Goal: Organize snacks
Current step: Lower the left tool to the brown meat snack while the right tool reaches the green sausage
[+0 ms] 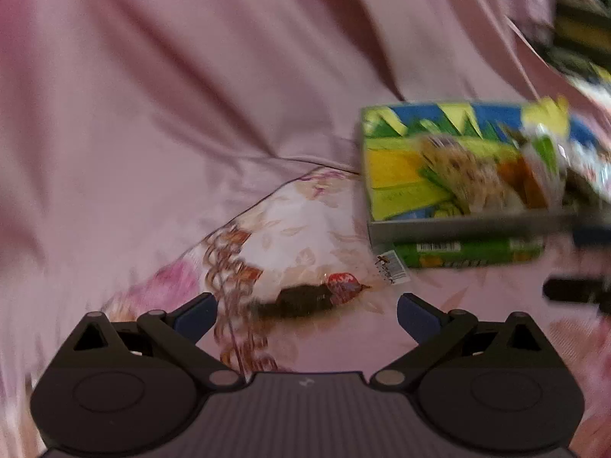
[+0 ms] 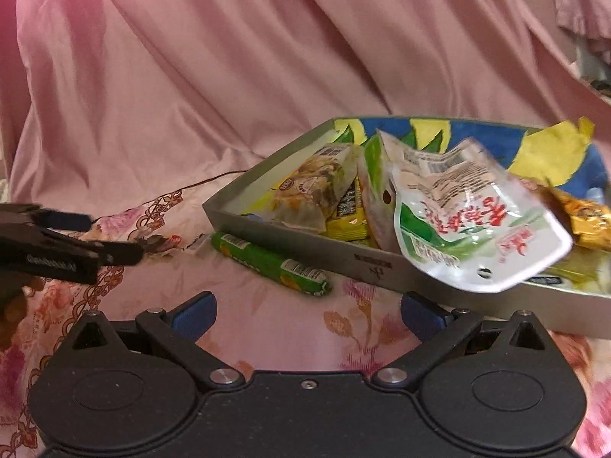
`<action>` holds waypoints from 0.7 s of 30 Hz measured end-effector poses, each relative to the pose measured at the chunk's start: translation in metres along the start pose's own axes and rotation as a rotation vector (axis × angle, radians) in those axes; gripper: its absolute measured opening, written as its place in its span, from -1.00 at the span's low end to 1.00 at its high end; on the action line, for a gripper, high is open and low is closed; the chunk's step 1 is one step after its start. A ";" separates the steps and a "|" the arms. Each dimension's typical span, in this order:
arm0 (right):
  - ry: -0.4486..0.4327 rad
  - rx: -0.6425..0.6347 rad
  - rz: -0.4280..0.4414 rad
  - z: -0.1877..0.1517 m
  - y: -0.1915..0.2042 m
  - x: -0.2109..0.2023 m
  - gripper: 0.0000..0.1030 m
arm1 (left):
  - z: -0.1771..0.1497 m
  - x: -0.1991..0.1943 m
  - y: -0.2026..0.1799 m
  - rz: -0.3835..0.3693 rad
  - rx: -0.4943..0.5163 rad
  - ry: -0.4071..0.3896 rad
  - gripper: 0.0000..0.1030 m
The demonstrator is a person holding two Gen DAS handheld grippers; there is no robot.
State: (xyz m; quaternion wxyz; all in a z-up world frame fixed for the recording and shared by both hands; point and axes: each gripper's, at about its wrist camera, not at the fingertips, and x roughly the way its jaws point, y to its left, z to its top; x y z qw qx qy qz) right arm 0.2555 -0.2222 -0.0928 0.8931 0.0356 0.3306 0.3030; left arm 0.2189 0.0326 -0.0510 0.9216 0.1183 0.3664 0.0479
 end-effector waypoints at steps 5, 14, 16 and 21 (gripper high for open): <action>0.022 0.063 0.104 0.003 -0.010 0.016 0.99 | 0.010 0.028 0.004 -0.104 0.170 0.055 0.99; 0.014 0.053 0.185 0.005 -0.009 0.019 0.92 | 0.010 0.045 0.008 -0.315 0.167 0.205 0.85; 0.020 0.040 0.219 0.005 -0.006 0.016 0.88 | 0.006 0.037 0.004 -0.345 0.172 0.214 0.83; 0.075 -0.005 0.326 0.008 0.002 0.005 0.58 | -0.004 0.014 -0.004 -0.437 0.185 0.234 0.78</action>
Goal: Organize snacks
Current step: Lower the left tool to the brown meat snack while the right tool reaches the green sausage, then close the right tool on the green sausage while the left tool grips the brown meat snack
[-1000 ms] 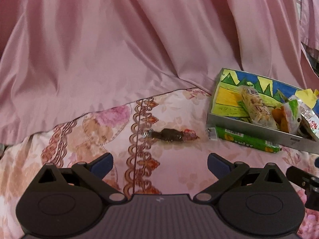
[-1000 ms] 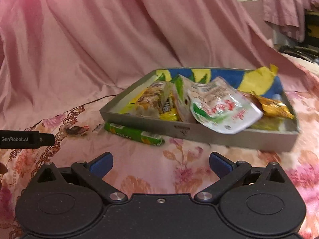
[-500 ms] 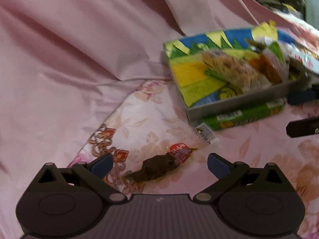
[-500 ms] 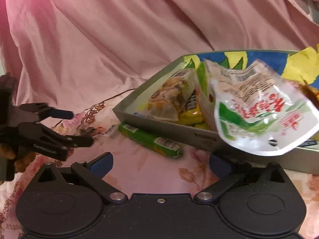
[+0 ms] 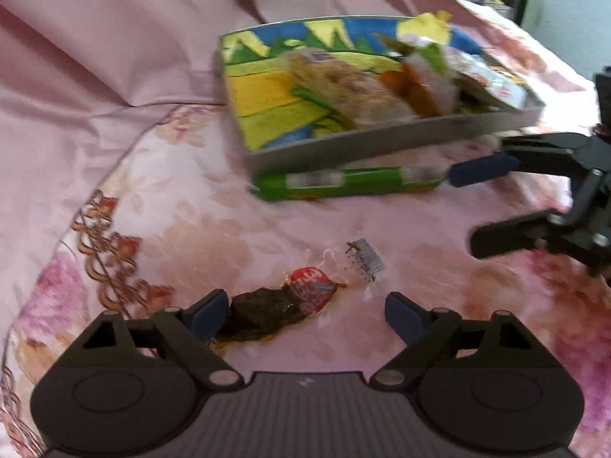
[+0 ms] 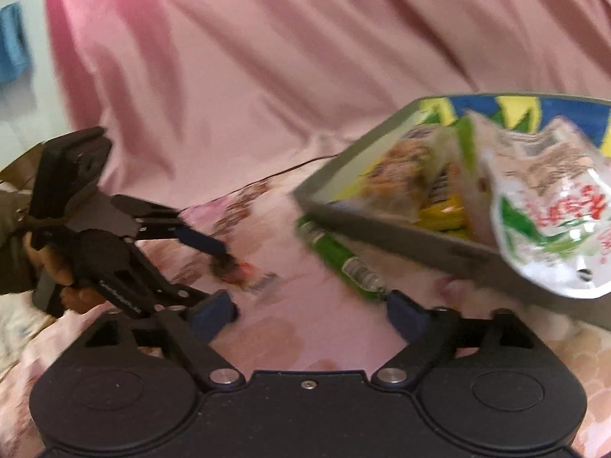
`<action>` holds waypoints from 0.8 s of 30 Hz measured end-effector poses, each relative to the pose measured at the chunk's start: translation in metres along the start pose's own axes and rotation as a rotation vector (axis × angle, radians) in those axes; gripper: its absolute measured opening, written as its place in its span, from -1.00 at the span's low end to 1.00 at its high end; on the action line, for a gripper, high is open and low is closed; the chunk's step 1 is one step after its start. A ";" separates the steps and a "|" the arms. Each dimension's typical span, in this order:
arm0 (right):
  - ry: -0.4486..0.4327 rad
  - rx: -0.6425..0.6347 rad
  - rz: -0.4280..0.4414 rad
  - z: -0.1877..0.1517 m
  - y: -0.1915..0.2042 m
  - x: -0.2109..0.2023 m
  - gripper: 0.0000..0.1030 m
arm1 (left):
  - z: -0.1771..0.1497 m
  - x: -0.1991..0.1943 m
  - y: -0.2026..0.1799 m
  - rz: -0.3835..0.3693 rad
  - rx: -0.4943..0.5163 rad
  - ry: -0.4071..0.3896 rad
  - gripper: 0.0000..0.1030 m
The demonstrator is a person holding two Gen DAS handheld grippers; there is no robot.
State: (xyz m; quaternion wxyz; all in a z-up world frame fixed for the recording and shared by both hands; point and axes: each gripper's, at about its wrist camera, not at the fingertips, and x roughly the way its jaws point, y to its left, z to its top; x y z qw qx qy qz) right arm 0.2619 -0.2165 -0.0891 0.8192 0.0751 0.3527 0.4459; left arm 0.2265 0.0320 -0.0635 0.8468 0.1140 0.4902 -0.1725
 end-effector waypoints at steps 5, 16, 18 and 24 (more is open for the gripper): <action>-0.025 -0.088 -0.054 0.002 0.012 -0.002 0.58 | -0.003 -0.003 -0.009 0.036 0.085 0.030 0.76; -0.005 -0.191 -0.186 -0.007 0.014 0.032 -0.41 | -0.002 0.002 -0.016 0.086 0.095 0.082 0.56; 0.004 -0.210 -0.205 -0.006 0.016 0.033 -0.56 | -0.004 -0.001 -0.017 0.090 0.019 0.088 0.51; 0.038 -0.259 -0.255 -0.012 0.030 0.025 -0.62 | -0.011 -0.009 -0.031 0.120 -0.182 0.092 0.51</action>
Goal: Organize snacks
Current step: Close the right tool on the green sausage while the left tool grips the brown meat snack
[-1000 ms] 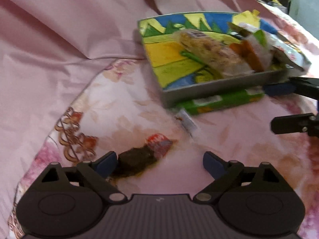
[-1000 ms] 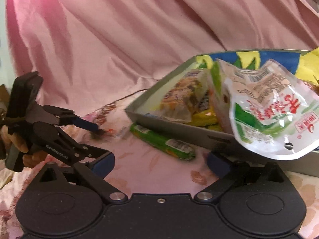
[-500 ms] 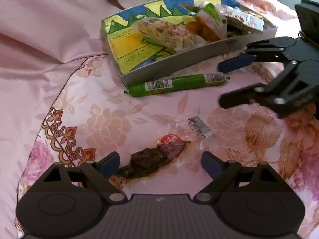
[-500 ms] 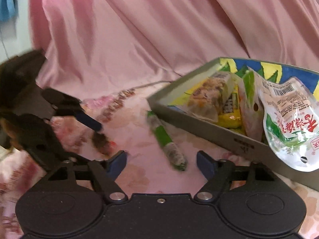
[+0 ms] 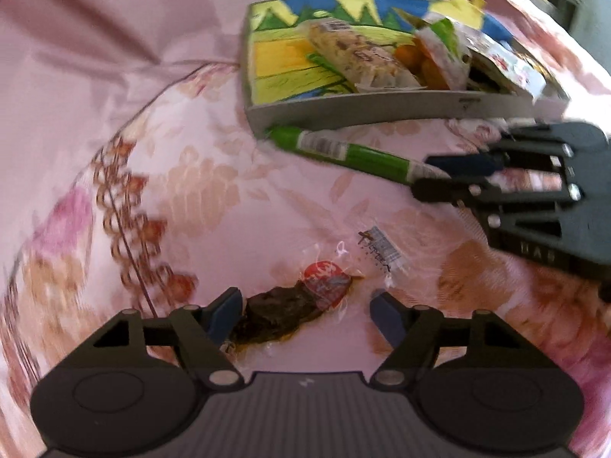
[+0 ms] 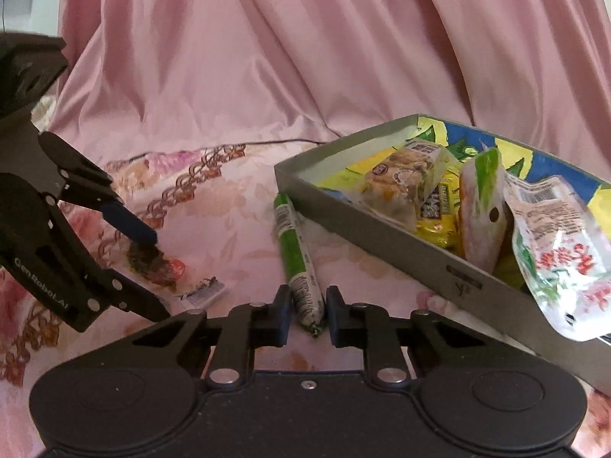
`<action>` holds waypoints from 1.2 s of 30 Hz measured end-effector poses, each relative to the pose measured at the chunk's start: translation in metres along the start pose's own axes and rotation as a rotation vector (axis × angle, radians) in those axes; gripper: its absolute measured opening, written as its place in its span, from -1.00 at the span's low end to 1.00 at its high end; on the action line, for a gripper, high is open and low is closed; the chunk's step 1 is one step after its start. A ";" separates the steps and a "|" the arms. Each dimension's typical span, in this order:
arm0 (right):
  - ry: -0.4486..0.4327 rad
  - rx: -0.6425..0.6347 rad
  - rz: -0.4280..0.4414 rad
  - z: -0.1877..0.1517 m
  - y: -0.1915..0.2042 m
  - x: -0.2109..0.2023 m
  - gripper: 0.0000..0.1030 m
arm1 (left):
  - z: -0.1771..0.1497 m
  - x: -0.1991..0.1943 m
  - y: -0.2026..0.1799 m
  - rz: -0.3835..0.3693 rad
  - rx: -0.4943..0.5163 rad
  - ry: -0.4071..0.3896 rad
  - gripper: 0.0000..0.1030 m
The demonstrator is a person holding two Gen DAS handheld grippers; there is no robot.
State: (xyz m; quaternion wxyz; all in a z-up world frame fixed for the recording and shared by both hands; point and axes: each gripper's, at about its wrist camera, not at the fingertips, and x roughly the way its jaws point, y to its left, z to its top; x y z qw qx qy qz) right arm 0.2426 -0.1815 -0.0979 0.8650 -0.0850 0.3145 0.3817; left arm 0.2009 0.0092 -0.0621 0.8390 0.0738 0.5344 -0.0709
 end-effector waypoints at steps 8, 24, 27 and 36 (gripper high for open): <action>0.075 0.057 -0.066 -0.019 0.007 -0.039 -0.63 | -0.030 -0.017 -0.031 -0.055 -0.202 0.002 0.63; 0.127 0.139 -0.124 -0.064 0.035 -0.101 -0.45 | -0.067 -0.039 -0.065 -0.002 -0.010 -0.125 0.91; 0.110 0.158 -0.119 -0.065 0.033 -0.098 -0.35 | -0.075 -0.033 -0.079 0.042 0.141 -0.140 0.91; 0.032 0.091 -0.160 -0.066 0.038 -0.087 -0.10 | -0.079 -0.021 -0.072 -0.072 0.177 -0.158 0.92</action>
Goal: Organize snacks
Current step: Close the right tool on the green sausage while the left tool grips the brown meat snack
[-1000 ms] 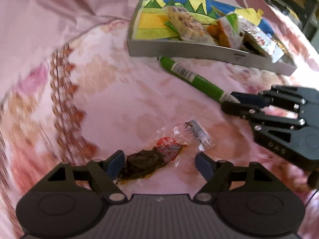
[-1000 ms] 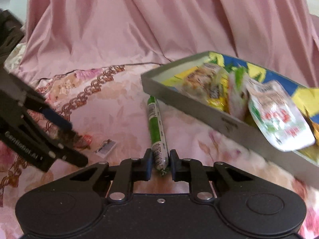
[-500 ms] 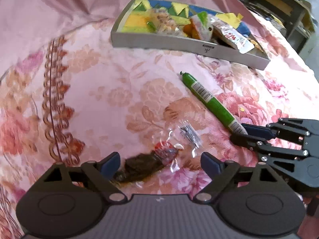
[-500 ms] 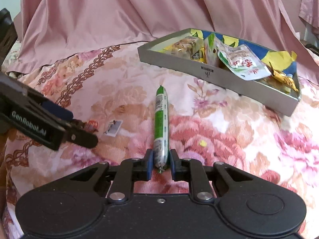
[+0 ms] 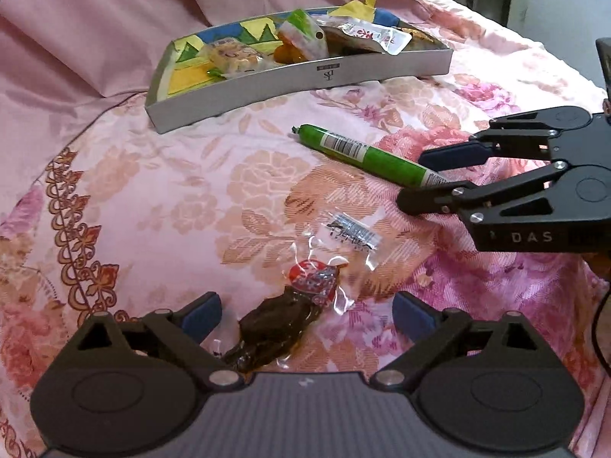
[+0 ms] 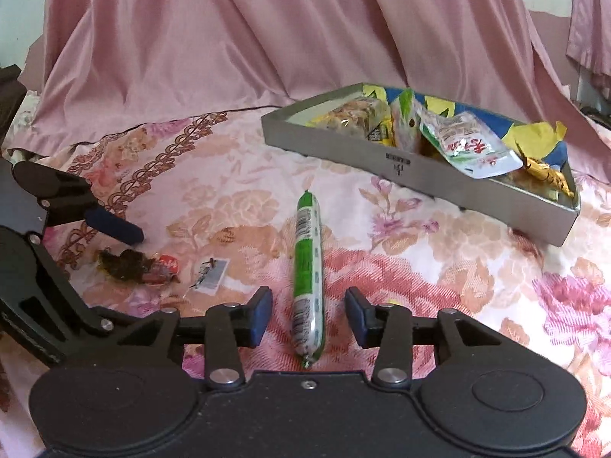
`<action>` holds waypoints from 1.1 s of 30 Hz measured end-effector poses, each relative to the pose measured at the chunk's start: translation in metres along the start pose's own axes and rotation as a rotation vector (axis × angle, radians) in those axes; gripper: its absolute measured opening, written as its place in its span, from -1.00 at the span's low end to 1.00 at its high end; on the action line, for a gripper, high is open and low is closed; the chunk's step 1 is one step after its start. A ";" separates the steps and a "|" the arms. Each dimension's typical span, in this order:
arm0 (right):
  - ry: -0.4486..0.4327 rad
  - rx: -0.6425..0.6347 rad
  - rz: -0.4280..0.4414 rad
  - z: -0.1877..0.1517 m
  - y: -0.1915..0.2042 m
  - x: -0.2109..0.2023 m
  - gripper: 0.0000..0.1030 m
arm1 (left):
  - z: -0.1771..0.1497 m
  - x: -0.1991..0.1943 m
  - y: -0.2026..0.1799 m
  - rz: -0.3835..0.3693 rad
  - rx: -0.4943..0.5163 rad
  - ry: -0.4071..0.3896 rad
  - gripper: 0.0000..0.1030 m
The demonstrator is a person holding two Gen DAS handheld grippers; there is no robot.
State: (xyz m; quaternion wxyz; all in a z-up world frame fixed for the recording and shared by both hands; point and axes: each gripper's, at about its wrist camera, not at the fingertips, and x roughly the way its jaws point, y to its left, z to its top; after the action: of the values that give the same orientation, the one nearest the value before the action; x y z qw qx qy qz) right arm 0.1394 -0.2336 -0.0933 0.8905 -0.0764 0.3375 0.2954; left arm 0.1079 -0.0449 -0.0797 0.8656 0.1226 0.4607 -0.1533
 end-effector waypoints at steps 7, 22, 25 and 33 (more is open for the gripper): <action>-0.008 -0.014 -0.020 -0.003 0.002 0.003 -0.08 | 0.001 -0.001 0.001 0.009 -0.051 0.025 0.72; 0.077 -0.006 -0.048 -0.001 0.002 -0.008 -0.60 | -0.014 -0.017 -0.006 0.012 -0.301 0.005 0.42; 0.096 -0.007 -0.054 -0.003 0.005 -0.013 -0.61 | -0.013 -0.017 -0.009 0.019 -0.287 0.008 0.42; 0.065 0.001 -0.051 -0.002 0.001 -0.007 -0.42 | -0.011 -0.009 -0.019 0.046 -0.236 -0.004 0.61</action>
State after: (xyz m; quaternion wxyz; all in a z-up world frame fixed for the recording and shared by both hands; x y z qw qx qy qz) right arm 0.1330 -0.2368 -0.0901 0.8863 -0.0942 0.3643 0.2700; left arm 0.0876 -0.0572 -0.0790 0.8782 0.0299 0.4710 -0.0783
